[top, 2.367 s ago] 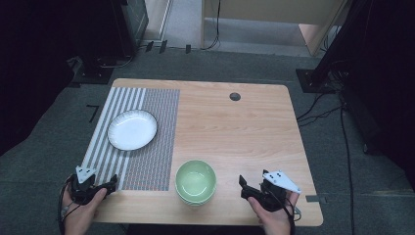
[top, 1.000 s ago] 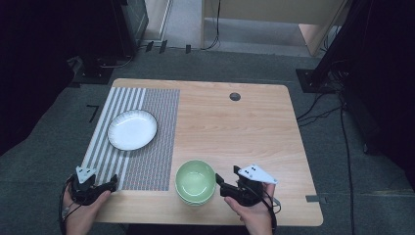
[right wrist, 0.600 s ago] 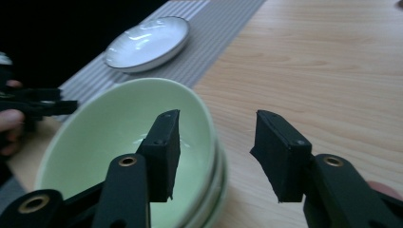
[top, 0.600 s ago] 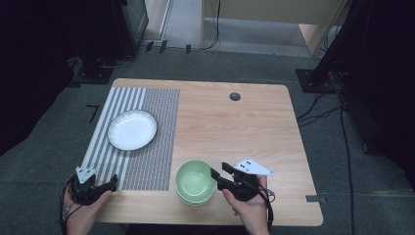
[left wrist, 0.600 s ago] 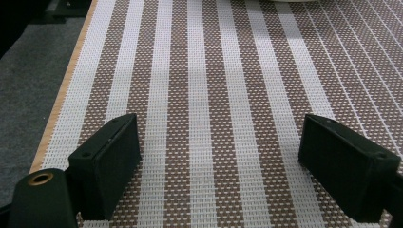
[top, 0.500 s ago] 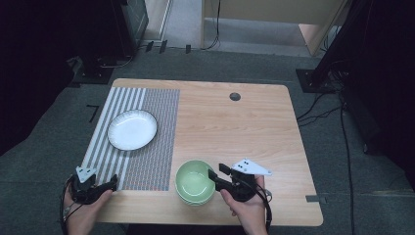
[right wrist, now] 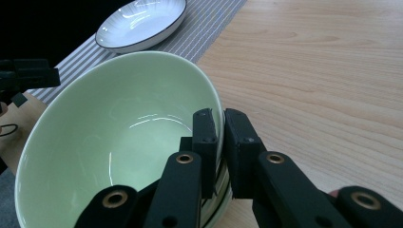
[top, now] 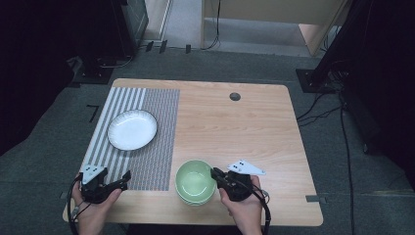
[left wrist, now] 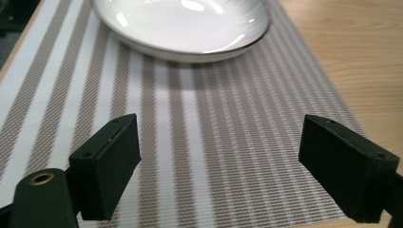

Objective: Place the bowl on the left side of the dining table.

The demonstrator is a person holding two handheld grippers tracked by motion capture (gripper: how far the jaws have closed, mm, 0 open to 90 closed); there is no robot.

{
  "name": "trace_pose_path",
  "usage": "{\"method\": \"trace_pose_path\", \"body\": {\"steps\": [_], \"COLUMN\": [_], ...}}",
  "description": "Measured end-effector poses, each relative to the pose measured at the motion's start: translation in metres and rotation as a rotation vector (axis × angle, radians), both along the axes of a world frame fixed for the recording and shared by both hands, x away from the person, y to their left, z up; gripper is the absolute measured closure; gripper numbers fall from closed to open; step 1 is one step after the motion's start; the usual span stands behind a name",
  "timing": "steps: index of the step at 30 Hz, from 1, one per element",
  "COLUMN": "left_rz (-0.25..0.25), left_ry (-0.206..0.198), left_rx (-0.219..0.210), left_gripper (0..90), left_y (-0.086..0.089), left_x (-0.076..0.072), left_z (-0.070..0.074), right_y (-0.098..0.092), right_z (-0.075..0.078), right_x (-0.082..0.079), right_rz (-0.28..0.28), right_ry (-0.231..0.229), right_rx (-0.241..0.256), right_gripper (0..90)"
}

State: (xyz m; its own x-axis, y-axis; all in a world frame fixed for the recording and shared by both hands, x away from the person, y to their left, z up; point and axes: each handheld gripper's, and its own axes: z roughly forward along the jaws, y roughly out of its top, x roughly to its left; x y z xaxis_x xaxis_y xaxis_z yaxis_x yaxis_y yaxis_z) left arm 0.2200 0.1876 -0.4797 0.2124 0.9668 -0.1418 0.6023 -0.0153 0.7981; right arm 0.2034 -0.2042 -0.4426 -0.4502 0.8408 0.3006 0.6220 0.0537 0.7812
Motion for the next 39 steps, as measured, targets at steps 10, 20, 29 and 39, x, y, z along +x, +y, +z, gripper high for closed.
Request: {"method": "trace_pose_path", "body": {"steps": [10, 20, 29, 39], "left_rz": [-0.044, -0.093, -0.127, -0.257], "left_ry": [-0.022, -0.071, -0.098, -0.093], "left_rx": [-0.004, -0.044, -0.057, -0.131], "left_gripper": [13.0, 13.5, 14.0, 24.2], "left_y": [-0.023, -0.049, -0.066, -0.082], "left_x": [0.003, 0.019, 0.030, 0.022], "left_z": [0.014, 0.040, 0.047, 0.049], "right_y": [0.004, 0.002, 0.005, 0.013], "right_z": [0.001, 0.000, -0.002, -0.001], "right_x": [0.000, 0.004, 0.002, -0.004], "right_rz": [-0.015, 0.011, 0.001, -0.006], "right_ry": [-0.009, -0.007, -0.045, -0.164], "right_rx": [-0.047, -0.022, -0.047, -0.103], "right_gripper": [83.7, 85.4, 87.4, 89.1]}}
